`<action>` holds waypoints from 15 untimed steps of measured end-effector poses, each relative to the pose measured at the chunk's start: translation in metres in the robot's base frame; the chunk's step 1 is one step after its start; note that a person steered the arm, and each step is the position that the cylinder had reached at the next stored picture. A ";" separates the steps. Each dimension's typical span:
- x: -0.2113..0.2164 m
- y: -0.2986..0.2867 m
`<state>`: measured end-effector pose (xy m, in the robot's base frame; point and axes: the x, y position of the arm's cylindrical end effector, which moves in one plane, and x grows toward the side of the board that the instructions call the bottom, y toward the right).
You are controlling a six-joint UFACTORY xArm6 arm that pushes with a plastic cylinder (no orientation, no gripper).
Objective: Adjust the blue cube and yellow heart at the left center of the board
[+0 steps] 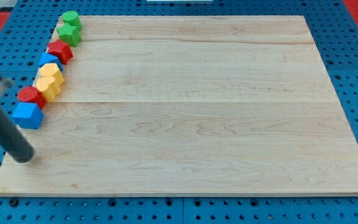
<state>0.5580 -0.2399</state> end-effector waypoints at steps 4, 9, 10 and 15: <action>0.061 0.012; -0.005 -0.065; -0.006 -0.065; -0.094 0.012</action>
<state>0.4642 -0.2282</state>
